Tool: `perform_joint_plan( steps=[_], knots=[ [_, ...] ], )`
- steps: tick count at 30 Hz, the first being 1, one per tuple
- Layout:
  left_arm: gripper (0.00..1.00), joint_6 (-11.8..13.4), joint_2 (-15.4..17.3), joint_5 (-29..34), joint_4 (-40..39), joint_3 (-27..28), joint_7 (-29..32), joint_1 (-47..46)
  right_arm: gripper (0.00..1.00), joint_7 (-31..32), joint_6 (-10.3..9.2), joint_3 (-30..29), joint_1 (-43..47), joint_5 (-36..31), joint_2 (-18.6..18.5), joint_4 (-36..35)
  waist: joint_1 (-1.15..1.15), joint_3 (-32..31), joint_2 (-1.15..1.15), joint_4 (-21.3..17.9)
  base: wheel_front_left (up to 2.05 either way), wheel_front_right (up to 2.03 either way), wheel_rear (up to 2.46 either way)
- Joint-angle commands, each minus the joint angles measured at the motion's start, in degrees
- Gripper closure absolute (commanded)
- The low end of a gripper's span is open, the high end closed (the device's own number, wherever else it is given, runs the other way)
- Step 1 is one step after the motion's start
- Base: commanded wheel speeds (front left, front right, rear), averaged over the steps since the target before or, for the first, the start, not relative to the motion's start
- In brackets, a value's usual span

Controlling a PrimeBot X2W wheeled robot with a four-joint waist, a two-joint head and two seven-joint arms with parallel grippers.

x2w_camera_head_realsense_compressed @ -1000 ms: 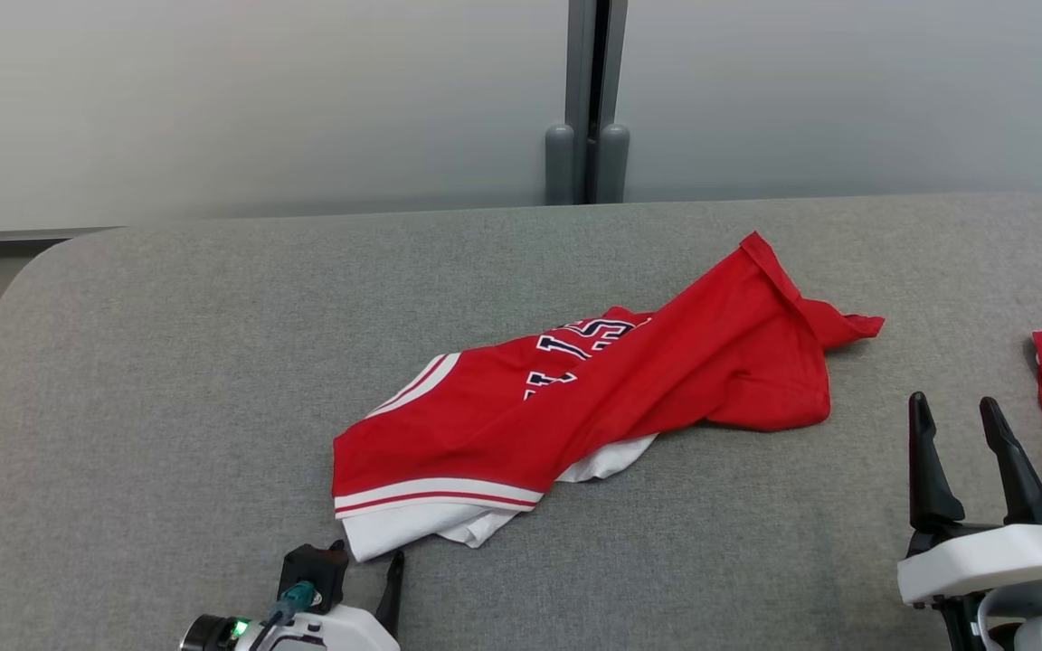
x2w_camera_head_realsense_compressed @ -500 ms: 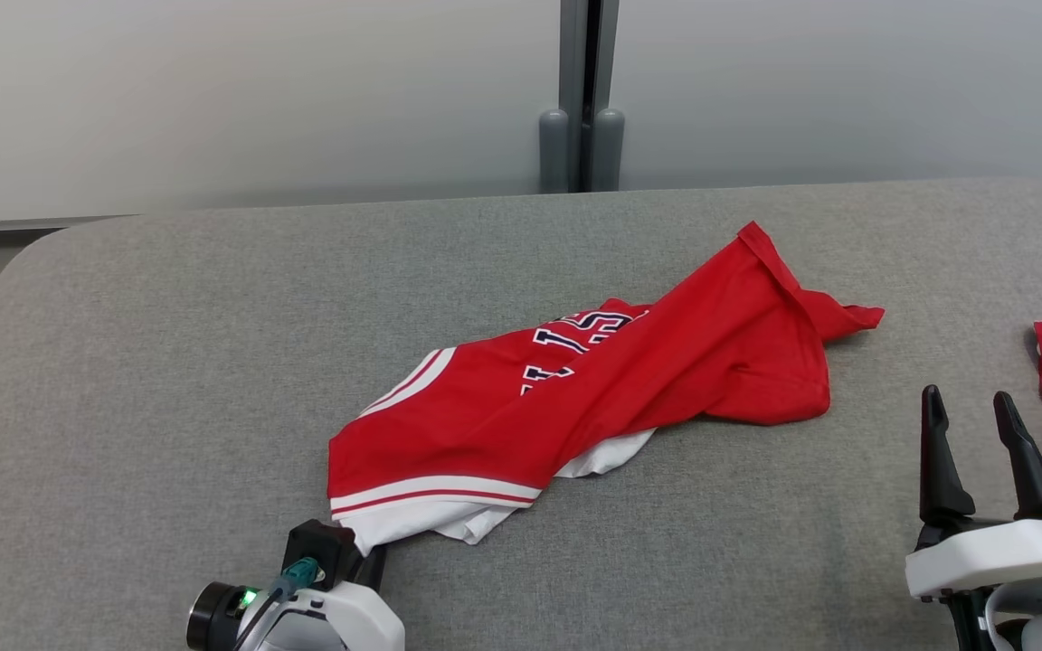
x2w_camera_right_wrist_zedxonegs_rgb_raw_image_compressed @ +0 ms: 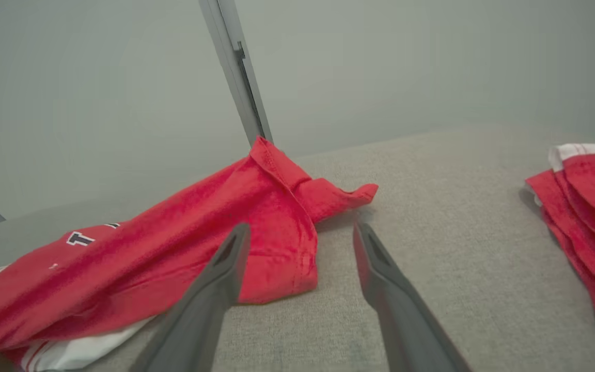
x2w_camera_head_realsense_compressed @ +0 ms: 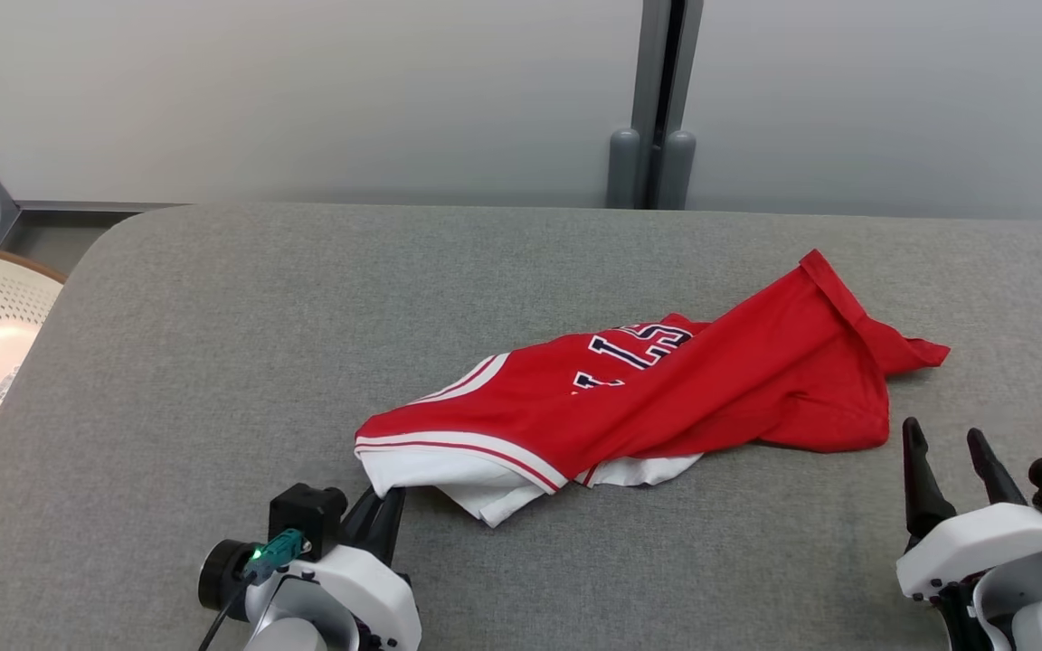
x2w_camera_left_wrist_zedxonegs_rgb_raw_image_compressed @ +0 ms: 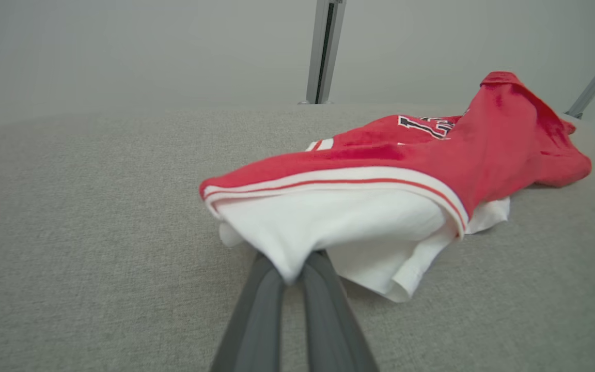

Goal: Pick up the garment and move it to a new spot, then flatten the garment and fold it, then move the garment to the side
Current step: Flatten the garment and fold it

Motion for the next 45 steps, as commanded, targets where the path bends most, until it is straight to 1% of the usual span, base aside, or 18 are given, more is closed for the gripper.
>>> perform_joint_plan(
  steps=[1, 5, 9, 10, 14, 21, 23, 25, 26, 27, 30, 34, 38, 41, 43, 45],
  knots=[
    [1.0, 0.2, 0.3, -0.6, -1.6, 0.1, 0.4, 0.5, 0.0, 1.4, -0.01, -0.7, -1.8, 1.4, -0.6, 2.3, 0.0, 0.4, 0.0, 0.8, 0.0, 0.0, 0.0],
    [1.0, 0.8, 0.4, -0.8, -5.1, -0.2, 1.9, 0.9, 0.0, 3.8, 0.0, -1.7, -5.6, 3.8, -1.4, 8.0, 0.0, 1.7, 0.0, 1.8, 0.0, 0.0, 0.0],
    [1.0, 1.3, 0.4, -0.6, -7.9, -0.8, 3.2, 1.1, 0.0, 4.8, 0.0, -0.1, -8.7, 3.9, -3.6, 12.6, 0.0, 3.0, 0.0, 2.6, 0.0, 0.0, 0.0],
    [1.0, 1.3, 0.4, -0.6, -7.9, -0.8, 3.2, 1.1, 0.0, 4.8, 0.0, -0.1, -8.7, 3.9, -3.6, 12.6, 0.0, 3.0, 0.0, 2.6, 0.0, 0.0, 0.0],
    [1.0, 1.5, 0.6, -0.7, -9.7, -1.3, 4.0, 1.3, 0.0, 4.5, 0.0, 0.3, -11.0, 4.5, -5.1, 16.8, 0.0, 3.8, 0.0, 3.3, 0.0, 0.0, 0.0],
    [1.0, 1.9, 1.1, -1.1, -11.5, -1.5, 4.8, 1.4, 0.0, 2.3, -0.01, 1.8, -14.1, 5.2, -5.9, 21.9, 0.0, 5.0, 0.0, 4.1, 0.0, 0.0, 0.0],
    [1.0, 2.0, 1.2, -1.1, -11.9, -1.6, 4.9, 1.3, 0.08, 1.7, -0.01, 2.3, -14.6, 5.4, -6.1, 23.0, 0.0, 5.3, 0.0, 4.2, 0.0, 0.0, 0.0],
    [1.0, 2.1, 1.2, -1.1, -12.1, -1.6, 4.9, 1.1, 0.53, 1.6, -0.01, 3.3, -15.3, 6.0, -6.1, 23.8, 0.0, 5.5, 0.0, 4.3, 0.0, 0.0, 0.0],
    [1.0, 2.2, 1.2, -1.2, -12.2, -1.7, 4.9, 1.0, 0.78, 1.8, 0.0, 3.7, -15.6, 6.3, -6.1, 24.2, 0.0, 5.6, 0.0, 4.3, 0.0, 0.0, 0.0],
    [1.0, 2.3, 1.3, -1.3, -12.3, -1.7, 4.9, 1.0, 1.0, 2.0, -0.01, 4.3, -15.8, 6.8, -6.1, 24.5, 0.0, 5.8, 0.0, 4.3, 0.0, 0.0, 0.0],
    [1.0, 2.4, 1.4, -1.4, -12.4, -1.6, 5.0, 0.8, 1.0, 1.5, -0.01, 5.9, -16.3, 8.0, -6.7, 25.1, 0.0, 5.9, 0.0, 4.1, 0.0, 0.0, 0.0],
    [1.0, 2.6, 1.6, -1.6, -12.3, -1.3, 5.0, 0.5, 1.0, -0.6, 0.0, 7.8, -16.3, 9.1, -7.4, 24.6, 0.0, 5.1, 0.0, 3.6, 0.0, 0.0, 0.0],
    [1.0, 2.2, 1.5, -3.2, -13.2, -0.5, 5.3, 0.9, 1.0, -2.6, -0.01, 11.1, -14.9, 9.9, -8.9, 21.9, 0.0, 3.3, 0.0, 2.9, 0.0, 0.0, 0.0],
    [1.0, 1.3, 1.2, -6.5, -15.2, 1.3, 6.6, 1.1, 1.0, -3.3, 0.0, 13.7, -14.1, 11.8, -10.5, 17.6, 0.0, 1.5, 0.0, 2.0, 0.0, 0.0, 0.0],
    [1.0, 0.7, 1.1, -9.4, -17.5, 2.7, 8.4, 0.6, 1.0, -2.7, 0.0, 16.2, -13.6, 14.0, -12.0, 13.2, 0.0, 0.0, 0.0, 1.4, 0.0, 0.0, 0.0],
    [1.0, 0.1, 0.3, -13.3, -20.8, 4.6, 10.7, -0.5, 1.0, -0.8, 0.0, 19.1, -12.7, 19.1, -13.0, 7.1, 0.0, -1.5, 0.0, 0.8, 0.0, 0.0, 0.0]
  ],
)
